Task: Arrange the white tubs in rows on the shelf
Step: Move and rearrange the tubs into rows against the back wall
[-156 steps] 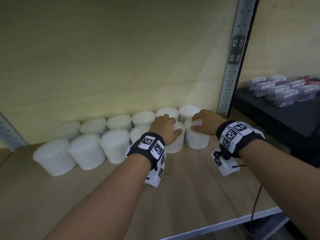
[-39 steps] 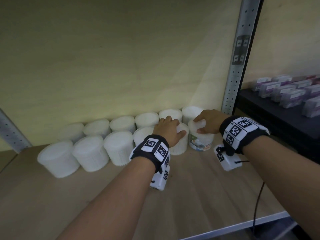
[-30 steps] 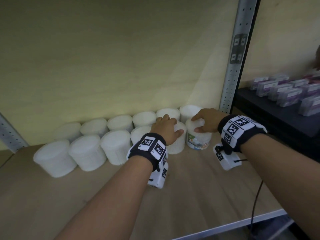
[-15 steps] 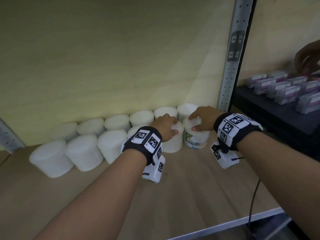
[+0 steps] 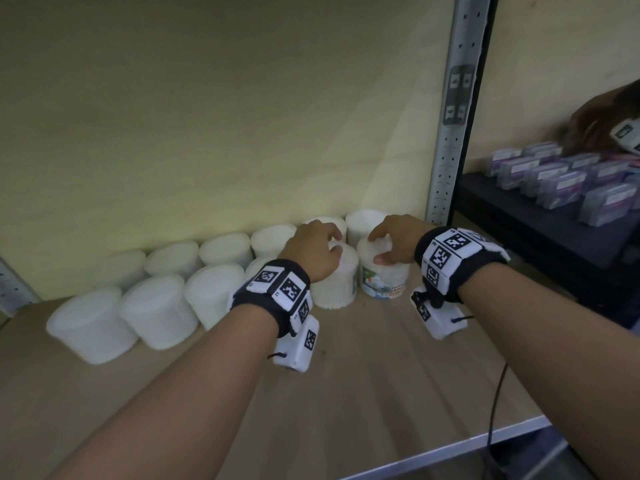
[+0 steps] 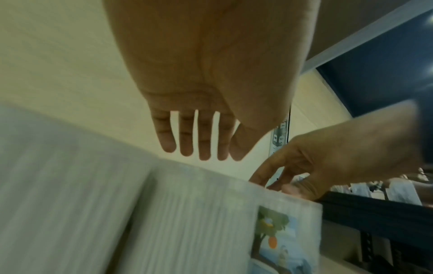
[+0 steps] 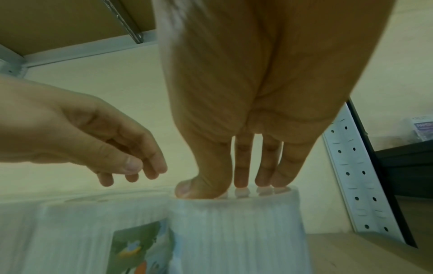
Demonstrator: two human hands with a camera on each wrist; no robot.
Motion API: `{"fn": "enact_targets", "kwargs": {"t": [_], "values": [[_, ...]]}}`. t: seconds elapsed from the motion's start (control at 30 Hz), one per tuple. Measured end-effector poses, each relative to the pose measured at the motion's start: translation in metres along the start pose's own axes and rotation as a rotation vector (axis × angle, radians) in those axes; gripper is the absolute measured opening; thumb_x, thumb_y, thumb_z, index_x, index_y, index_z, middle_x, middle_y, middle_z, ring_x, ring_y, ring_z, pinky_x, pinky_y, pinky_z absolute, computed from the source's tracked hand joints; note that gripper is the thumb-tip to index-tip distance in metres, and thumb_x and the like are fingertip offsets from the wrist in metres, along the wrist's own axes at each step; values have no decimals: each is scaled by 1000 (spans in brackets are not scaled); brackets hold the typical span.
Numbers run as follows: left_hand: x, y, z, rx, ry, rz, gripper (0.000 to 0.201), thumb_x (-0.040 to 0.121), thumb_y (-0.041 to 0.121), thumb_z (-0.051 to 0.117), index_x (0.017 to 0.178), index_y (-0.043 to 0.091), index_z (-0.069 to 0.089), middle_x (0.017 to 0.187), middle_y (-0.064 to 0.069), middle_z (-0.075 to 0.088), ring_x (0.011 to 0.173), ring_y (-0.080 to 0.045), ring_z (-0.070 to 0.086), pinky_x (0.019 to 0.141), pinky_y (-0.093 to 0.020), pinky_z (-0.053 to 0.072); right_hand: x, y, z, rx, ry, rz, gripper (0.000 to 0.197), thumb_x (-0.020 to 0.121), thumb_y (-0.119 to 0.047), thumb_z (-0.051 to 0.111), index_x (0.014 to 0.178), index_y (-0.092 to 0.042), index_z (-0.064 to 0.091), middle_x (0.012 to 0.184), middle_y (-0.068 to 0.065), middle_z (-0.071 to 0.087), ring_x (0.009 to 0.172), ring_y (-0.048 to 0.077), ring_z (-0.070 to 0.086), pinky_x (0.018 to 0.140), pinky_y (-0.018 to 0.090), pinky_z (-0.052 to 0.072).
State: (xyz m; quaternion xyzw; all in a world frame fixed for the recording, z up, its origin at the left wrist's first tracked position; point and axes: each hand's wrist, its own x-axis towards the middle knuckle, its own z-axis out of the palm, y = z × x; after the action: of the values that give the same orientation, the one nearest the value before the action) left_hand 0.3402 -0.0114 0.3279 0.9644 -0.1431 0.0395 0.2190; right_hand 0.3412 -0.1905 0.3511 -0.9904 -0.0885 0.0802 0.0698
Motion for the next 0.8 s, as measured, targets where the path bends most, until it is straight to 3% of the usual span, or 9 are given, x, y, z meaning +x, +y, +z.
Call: {"fn": "enact_targets", "kwargs": {"t": [0.07, 0.13, 0.37, 0.7, 0.8], "values": [[0, 1, 6, 98, 5, -60, 42, 90, 39, 54, 124, 14, 55, 128, -9, 52, 122, -28, 47, 102, -43, 43, 0, 1, 1, 4, 4, 0, 56, 89, -35, 63, 139, -19, 47, 144, 6, 43, 132, 23, 43, 106, 29, 34], [0, 3, 11, 197, -24, -107, 50, 89, 46, 54, 125, 11, 54, 129, -12, 49, 123, -30, 44, 100, -44, 42, 0, 1, 2, 9, 8, 0, 55, 89, -35, 63, 139, -19, 48, 144, 6, 42, 131, 23, 42, 106, 29, 34], [2, 4, 11, 232, -51, -100, 53, 89, 45, 55, 130, 11, 51, 134, -12, 46, 125, -30, 44, 100, -42, 42, 1, 2, 4, 20, 17, 4, 55, 88, -34, 64, 138, -19, 49, 143, 6, 44, 130, 23, 43, 106, 30, 34], [5, 1, 5, 147, -208, -64, 48, 91, 22, 56, 138, 21, 45, 145, -2, 43, 131, -24, 44, 109, -38, 37, 2, 2, 5, 20, 18, 5, 54, 87, -34, 65, 137, -19, 50, 140, 6, 46, 128, 23, 46, 104, 30, 36], [3, 2, 0, 53, -127, -72, 46, 90, 9, 52, 134, 19, 50, 143, -4, 47, 128, -24, 47, 107, -36, 40, 2, 2, 5, 19, 20, 2, 54, 88, -34, 64, 138, -19, 49, 142, 6, 44, 129, 23, 45, 105, 30, 35]]}}
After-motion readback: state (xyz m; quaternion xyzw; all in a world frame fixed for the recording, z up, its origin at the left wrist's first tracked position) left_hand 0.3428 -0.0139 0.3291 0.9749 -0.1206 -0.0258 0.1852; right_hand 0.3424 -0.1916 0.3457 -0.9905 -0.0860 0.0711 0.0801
